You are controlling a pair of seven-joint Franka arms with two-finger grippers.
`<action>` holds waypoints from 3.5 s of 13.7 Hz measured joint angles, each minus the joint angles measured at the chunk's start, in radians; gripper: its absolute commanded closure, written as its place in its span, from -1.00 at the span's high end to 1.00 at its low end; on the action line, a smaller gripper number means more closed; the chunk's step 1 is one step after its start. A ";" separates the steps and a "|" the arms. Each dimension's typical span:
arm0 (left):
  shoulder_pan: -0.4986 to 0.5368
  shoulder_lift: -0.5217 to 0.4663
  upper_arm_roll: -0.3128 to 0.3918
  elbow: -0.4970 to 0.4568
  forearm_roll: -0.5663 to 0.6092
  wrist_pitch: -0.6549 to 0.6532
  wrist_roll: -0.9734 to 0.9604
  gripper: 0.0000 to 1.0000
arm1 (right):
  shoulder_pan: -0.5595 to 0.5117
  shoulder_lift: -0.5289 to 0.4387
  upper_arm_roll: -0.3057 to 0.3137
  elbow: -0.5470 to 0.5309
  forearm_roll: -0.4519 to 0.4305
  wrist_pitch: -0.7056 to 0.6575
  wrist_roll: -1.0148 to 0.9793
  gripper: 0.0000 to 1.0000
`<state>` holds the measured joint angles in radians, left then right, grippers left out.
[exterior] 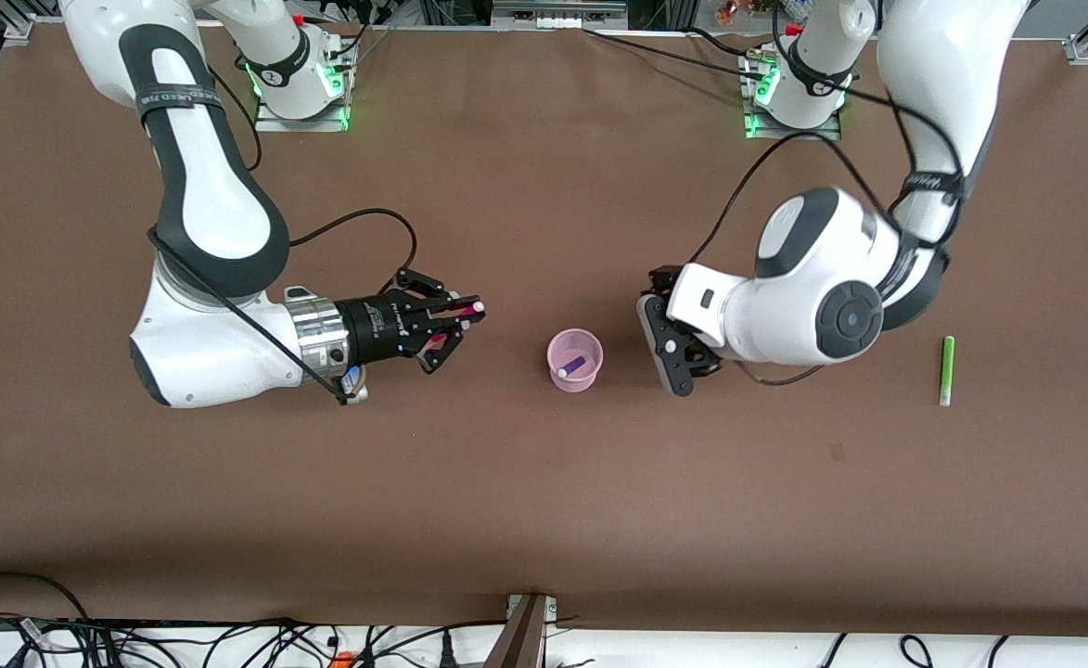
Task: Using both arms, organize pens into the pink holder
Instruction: 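Release the purple marker and withdraw the left gripper while the right gripper approaches holder, then lower the pink marker into the pink holder with the right gripper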
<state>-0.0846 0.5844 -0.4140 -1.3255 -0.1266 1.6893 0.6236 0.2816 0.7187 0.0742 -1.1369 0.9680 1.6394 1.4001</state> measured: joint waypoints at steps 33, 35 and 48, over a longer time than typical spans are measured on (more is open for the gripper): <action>0.034 -0.689 0.465 -0.427 0.151 -0.038 -0.609 1.00 | 0.280 0.217 -0.006 -0.099 0.557 0.478 -0.257 -0.96; 0.058 -0.687 0.470 -0.426 0.151 -0.052 -0.610 1.00 | 0.280 0.217 -0.006 -0.099 0.557 0.478 -0.271 -0.93; 0.078 -0.644 0.472 -0.373 0.151 -0.083 -0.615 1.00 | 0.275 0.240 -0.014 -0.108 0.555 0.477 -0.362 -0.44</action>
<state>-0.0062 -0.0601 0.0577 -1.6985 0.0244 1.6067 0.0091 0.5562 0.9589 0.0602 -1.2449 1.5227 2.1168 1.0381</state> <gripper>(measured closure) 0.000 0.806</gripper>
